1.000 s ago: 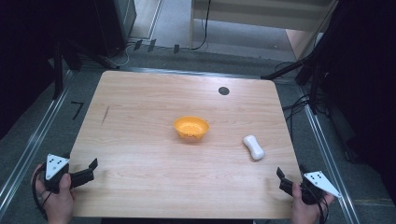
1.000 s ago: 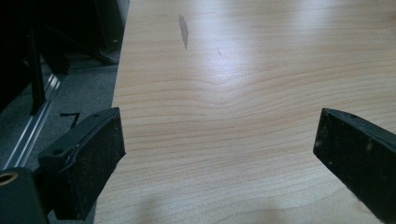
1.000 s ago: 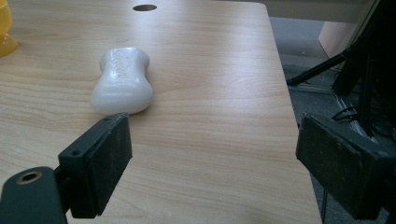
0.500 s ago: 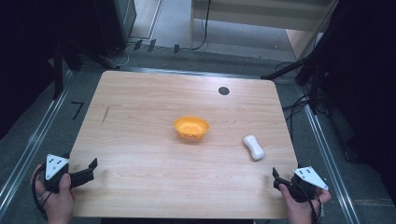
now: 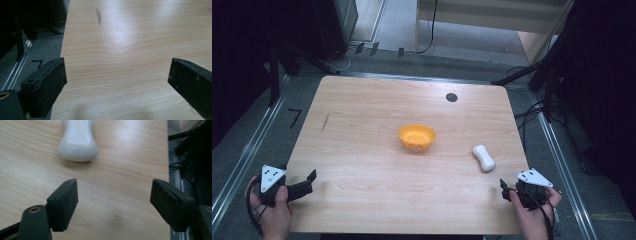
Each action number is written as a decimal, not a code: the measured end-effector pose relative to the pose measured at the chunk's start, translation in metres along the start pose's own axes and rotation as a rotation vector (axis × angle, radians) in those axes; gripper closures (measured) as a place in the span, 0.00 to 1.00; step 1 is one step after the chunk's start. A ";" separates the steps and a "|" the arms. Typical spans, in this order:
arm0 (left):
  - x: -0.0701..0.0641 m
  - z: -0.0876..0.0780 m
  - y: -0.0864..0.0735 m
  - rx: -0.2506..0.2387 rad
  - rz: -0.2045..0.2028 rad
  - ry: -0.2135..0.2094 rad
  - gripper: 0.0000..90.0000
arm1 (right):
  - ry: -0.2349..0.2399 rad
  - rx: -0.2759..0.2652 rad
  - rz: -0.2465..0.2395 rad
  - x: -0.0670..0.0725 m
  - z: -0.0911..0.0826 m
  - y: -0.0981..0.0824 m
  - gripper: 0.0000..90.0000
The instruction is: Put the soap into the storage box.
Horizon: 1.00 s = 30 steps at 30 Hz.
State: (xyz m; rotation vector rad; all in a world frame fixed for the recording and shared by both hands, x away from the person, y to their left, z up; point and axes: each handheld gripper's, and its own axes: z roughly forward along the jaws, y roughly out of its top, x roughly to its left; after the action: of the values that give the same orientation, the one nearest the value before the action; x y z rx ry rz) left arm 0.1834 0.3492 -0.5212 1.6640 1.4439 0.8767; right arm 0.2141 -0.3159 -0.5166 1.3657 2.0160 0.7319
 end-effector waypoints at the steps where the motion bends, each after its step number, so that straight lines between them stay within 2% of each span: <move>1: 0.000 0.000 0.000 0.000 -0.001 0.000 0.02 | 0.022 0.037 -0.001 0.000 0.002 0.005 0.29; 2: 0.000 0.000 0.000 0.000 -0.001 0.000 0.02 | 0.022 0.037 -0.001 0.000 0.002 0.005 0.29; 3: 0.000 0.000 0.000 0.000 -0.002 -0.001 0.02 | 0.042 0.084 -0.009 0.000 0.005 0.010 0.28; 4: 0.000 0.000 0.000 0.000 -0.002 -0.001 0.02 | 0.049 0.106 -0.015 0.000 0.006 0.012 0.29; 6: 0.000 0.000 0.000 0.000 -0.003 -0.003 0.02 | 0.051 0.137 -0.032 0.000 0.008 0.018 0.32; 10: 0.001 0.000 0.000 -0.002 -0.004 -0.007 0.02 | 0.053 0.180 -0.032 0.000 0.010 0.026 0.33; 12: 0.001 0.000 0.000 -0.003 -0.004 -0.007 0.02 | 0.052 0.218 -0.042 -0.001 0.014 0.033 0.33; 15: 0.001 0.000 0.000 -0.006 -0.009 -0.007 0.02 | 0.054 0.239 -0.035 -0.002 0.017 0.038 0.32; 17: 0.001 0.000 0.000 -0.007 -0.010 -0.007 0.02 | 0.077 0.265 -0.035 -0.004 0.020 0.044 0.32; 22: 0.001 0.000 0.000 -0.007 -0.010 -0.008 0.02 | 0.096 0.306 -0.034 -0.005 0.026 0.051 0.32; 23: 0.001 0.000 0.000 -0.007 -0.010 -0.008 0.02 | 0.102 0.331 -0.028 -0.005 0.027 0.055 0.32; 30: 0.001 0.000 0.000 -0.007 -0.010 -0.010 0.02 | 0.113 0.373 -0.031 -0.002 0.032 0.066 0.32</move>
State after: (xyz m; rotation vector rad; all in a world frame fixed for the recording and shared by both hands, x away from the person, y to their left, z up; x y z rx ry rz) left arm 0.1834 0.3505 -0.5213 1.6524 1.4403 0.8660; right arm 0.2782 -0.2926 -0.4903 1.5200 2.3444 0.4398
